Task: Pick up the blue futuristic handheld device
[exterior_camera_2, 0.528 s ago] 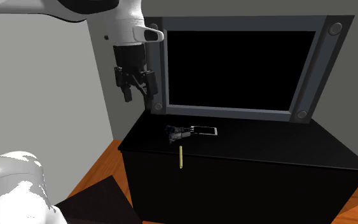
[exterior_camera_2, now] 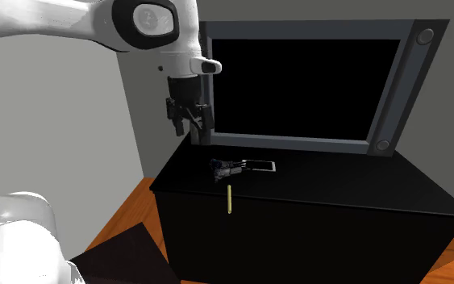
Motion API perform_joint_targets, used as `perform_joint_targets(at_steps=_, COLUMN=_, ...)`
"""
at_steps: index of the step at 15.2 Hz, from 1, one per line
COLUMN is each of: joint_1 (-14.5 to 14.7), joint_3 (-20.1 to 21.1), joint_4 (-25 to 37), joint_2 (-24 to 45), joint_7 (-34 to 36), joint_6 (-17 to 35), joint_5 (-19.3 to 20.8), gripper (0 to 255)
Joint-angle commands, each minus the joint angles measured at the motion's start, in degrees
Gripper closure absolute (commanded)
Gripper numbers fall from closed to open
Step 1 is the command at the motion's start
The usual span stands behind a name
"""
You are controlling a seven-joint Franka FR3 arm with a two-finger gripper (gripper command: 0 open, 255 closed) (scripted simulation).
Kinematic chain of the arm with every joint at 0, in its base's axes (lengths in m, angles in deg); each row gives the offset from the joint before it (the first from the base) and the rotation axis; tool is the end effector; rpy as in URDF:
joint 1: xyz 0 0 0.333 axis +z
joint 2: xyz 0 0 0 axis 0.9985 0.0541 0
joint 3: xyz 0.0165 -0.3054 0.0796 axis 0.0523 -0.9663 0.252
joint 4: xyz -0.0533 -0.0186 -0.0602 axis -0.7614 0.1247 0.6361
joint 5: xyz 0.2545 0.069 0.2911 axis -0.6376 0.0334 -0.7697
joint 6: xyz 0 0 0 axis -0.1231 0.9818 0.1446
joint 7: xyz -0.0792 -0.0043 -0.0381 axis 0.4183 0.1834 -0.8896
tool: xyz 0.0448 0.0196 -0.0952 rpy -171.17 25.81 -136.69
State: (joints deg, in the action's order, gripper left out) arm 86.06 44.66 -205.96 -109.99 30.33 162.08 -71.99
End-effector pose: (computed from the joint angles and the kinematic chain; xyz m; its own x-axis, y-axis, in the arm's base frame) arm 0.3684 0.0219 0.5728 0.9906 0.1367 0.0086 0.1363 -0.9900 0.0372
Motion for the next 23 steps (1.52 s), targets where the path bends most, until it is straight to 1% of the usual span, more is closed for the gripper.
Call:
perform_joint_targets(at_steps=1, joint_1=0.1, joint_3=1.0, joint_4=0.7, joint_2=4.0, joint_7=1.6, joint_6=3.3, joint_5=-0.4, gripper=0)
perform_joint_targets(at_steps=6, joint_1=0.2, joint_3=3.2, joint_4=3.2, joint_2=13.5, joint_7=5.2, joint_6=10.2, joint_5=-0.5, gripper=0)
perform_joint_targets(at_steps=12, joint_1=0.4, joint_3=5.3, joint_4=8.7, joint_2=25.8, joint_7=9.6, joint_6=16.8, joint_5=0.5, gripper=0)
perform_joint_targets(at_steps=18, joint_1=1.0, joint_3=6.5, joint_4=17.1, joint_2=38.8, joint_7=14.2, joint_6=21.1, joint_5=2.8, gripper=0)
perform_joint_targets(at_steps=23, joint_1=2.3, joint_3=6.6, joint_4=26.3, joint_2=50.0, joint_7=17.6, joint_6=22.8, joint_5=5.0, gripper=0)
